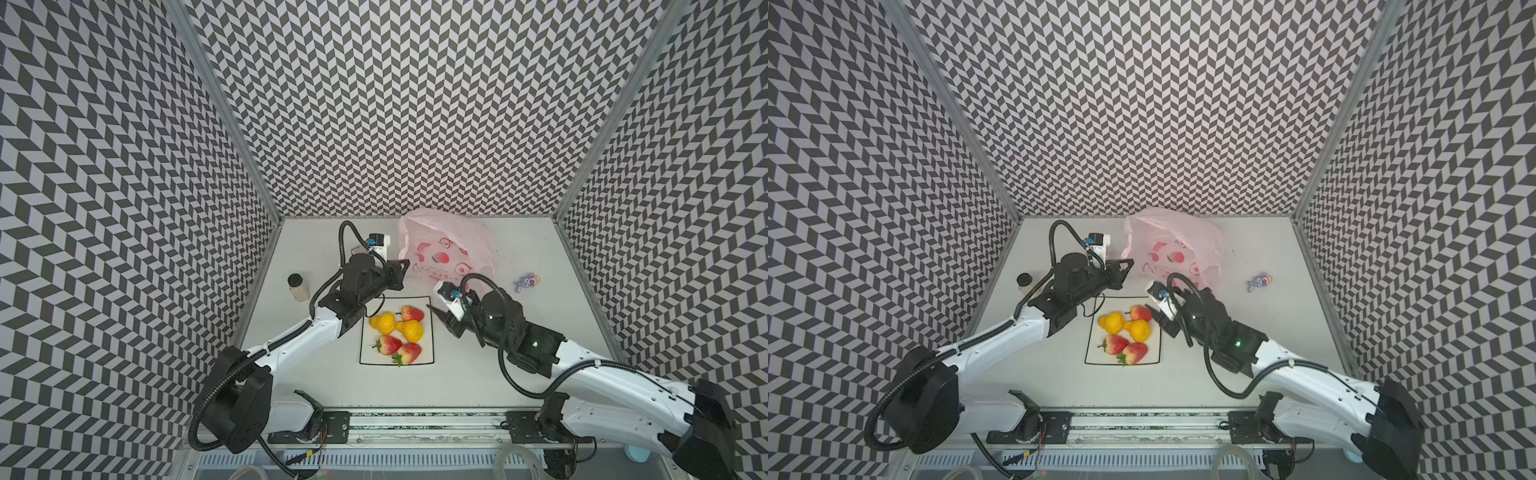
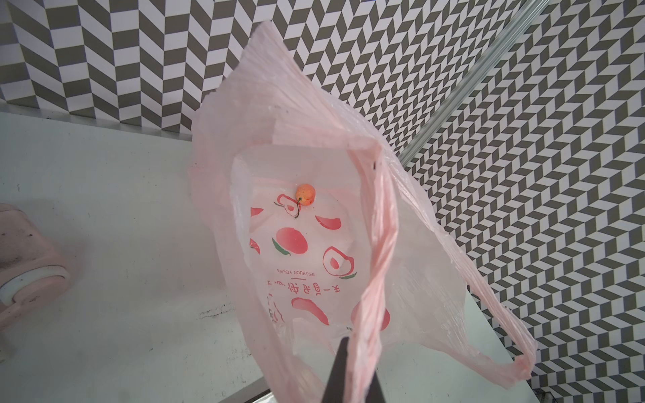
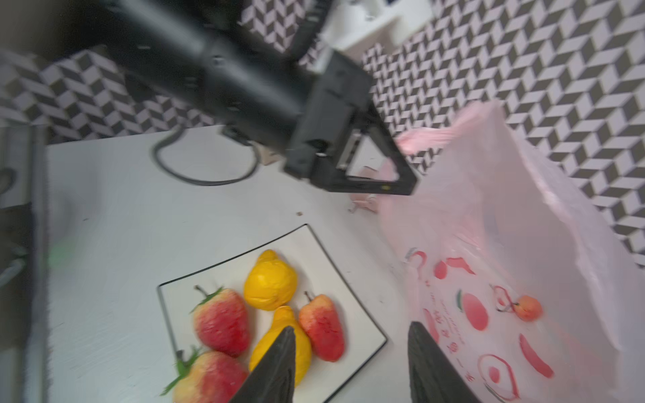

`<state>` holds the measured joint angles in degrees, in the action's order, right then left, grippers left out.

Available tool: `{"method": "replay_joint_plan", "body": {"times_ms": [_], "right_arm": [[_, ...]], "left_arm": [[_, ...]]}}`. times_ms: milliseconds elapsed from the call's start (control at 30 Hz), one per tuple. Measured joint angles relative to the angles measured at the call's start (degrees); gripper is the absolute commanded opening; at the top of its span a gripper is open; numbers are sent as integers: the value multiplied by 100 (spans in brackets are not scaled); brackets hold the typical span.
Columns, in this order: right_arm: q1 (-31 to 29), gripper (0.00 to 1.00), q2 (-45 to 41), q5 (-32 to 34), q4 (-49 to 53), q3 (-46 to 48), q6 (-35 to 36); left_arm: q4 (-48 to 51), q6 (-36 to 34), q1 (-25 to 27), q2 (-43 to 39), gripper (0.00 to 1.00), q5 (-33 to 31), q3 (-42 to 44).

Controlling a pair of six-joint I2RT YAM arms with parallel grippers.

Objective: Take the fake fruits out of the plastic bag
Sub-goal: 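Open the right gripper and reach it back into the pink bag, then close the right gripper on the small peach inside the bag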

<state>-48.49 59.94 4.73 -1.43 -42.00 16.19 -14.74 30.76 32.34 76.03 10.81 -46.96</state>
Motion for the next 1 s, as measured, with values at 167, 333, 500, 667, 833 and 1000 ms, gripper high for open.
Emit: {"method": "replay_joint_plan", "body": {"times_ms": [167, 333, 500, 667, 833, 1000], "right_arm": [[763, 43, 682, 103, -55, -396, 595], [1001, 39, 2312, 765, 52, -1224, 1246], [1134, 42, 3827, 1611, 109, -2037, 1700], [1427, 47, 4903, 1969, 378, -3097, 1285], [1676, 50, 5556, 2074, 833, -4065, 219], [1840, 53, 5683, 1862, 901, -4225, -997]], "left_arm": [[-2, 13, 31, -20, 0, 4, 2], [-9, 24, 66, -68, 0, 13, 2], [-20, 26, 116, -76, 0, 26, 2], [-20, 28, 170, -81, 0, 42, 2], [-26, 20, 267, -118, 0, 92, 2], [-22, -48, 496, -120, 0, 210, 0]]}}
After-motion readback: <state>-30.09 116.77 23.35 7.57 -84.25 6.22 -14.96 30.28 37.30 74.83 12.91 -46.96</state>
